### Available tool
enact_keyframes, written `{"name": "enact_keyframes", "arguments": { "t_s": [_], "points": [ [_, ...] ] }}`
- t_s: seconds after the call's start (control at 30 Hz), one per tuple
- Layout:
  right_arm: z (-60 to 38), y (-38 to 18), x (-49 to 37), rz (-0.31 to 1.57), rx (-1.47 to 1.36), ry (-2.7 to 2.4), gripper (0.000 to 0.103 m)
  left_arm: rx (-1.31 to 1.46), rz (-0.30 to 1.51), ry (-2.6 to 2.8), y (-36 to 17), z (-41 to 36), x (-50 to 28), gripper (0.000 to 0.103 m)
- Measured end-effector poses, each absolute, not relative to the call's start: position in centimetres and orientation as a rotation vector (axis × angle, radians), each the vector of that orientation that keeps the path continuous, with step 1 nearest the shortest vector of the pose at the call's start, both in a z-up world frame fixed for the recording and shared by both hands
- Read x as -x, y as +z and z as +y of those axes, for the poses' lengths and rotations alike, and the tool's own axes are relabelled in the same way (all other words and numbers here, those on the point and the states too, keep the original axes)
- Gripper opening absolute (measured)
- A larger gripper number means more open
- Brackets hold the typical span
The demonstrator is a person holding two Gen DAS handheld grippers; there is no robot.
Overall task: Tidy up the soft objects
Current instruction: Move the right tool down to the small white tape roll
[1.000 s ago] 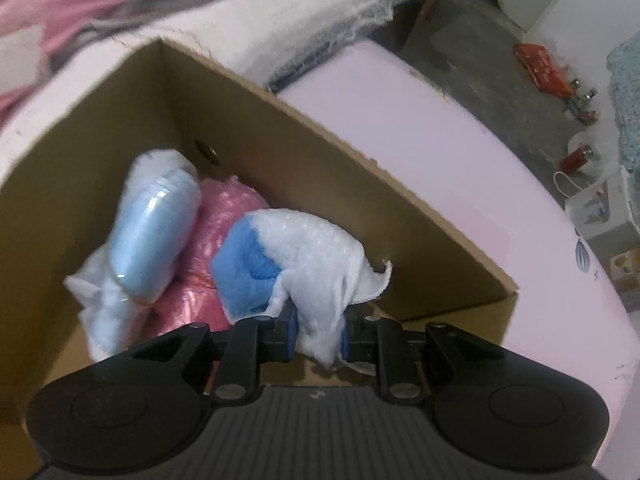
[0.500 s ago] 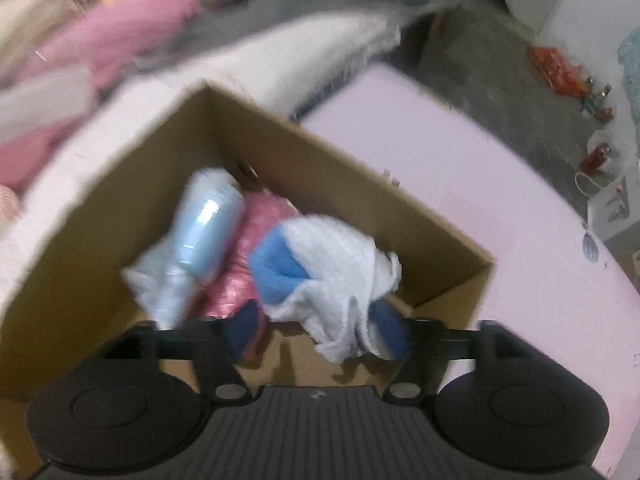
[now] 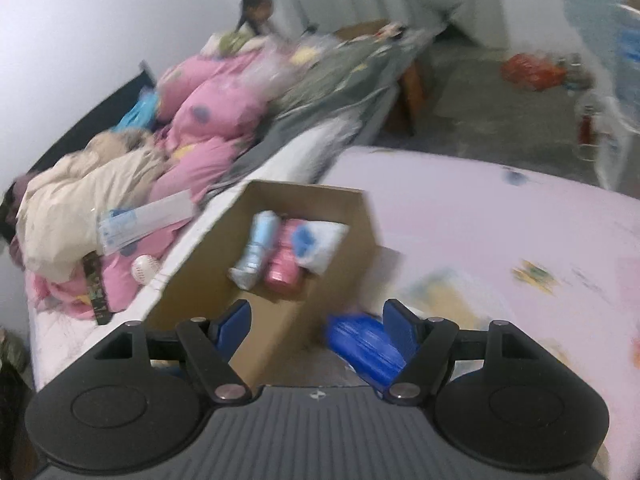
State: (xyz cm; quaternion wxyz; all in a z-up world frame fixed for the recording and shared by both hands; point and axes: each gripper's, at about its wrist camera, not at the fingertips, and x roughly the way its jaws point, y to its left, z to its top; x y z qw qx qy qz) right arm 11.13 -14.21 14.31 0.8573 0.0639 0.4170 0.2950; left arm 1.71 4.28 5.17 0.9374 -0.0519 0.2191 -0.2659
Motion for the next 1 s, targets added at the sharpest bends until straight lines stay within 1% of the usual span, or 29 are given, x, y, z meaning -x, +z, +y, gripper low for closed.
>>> {"name": "enact_keyframes", "arguments": {
  "t_s": [0.17, 0.37, 0.5, 0.57, 0.67, 0.7, 0.77, 0.83, 0.87, 0.93, 1.0],
  "points": [
    [-22.6, 10.0, -9.3, 0.894, -0.290, 0.495, 0.084, 0.053, 0.479, -0.711, 4.5, -0.3, -1.5, 0.103],
    [-29.4, 4.5, -7.0, 0.905, -0.488, 0.425, 0.084, 0.100, 0.575, -0.860, 2.9, -2.4, -2.3, 0.103],
    [-31.4, 2.6, -4.8, 0.867, -0.571, 0.455, 0.077, 0.128, 0.647, -0.822, 1.6, -3.0, -4.0, 0.102],
    [-30.8, 1.8, -4.5, 0.860, -0.589, 0.483, 0.072, 0.111, 0.665, -0.790, 0.8, -4.0, -4.6, 0.099],
    [-29.5, 0.5, -4.0, 0.843, -0.582, 0.508, 0.068, 0.031, 0.671, -0.731, -0.4, -6.3, -5.1, 0.092],
    [-29.0, 0.3, -4.0, 0.832, -0.565, 0.508, 0.068, 0.002, 0.665, -0.709, -1.0, -7.0, -5.1, 0.090],
    [-28.0, -0.1, -4.2, 0.810, -0.517, 0.500, 0.068, -0.047, 0.664, -0.670, -1.9, -8.3, -5.4, 0.077],
    [-27.0, -0.2, -4.8, 0.808, -0.456, 0.499, 0.067, -0.072, 0.669, -0.649, -2.9, -9.3, -5.8, 0.073],
    [-26.6, -0.3, -5.1, 0.813, -0.430, 0.498, 0.068, -0.078, 0.677, -0.640, -3.4, -9.7, -6.0, 0.069],
    [-25.8, -0.4, -5.7, 0.832, -0.372, 0.493, 0.068, -0.085, 0.695, -0.615, -4.1, -10.2, -6.7, 0.064],
    [-25.4, -0.8, -6.5, 0.856, -0.324, 0.479, 0.067, -0.075, 0.718, -0.596, -4.6, -10.5, -7.3, 0.062]
  ]
}}
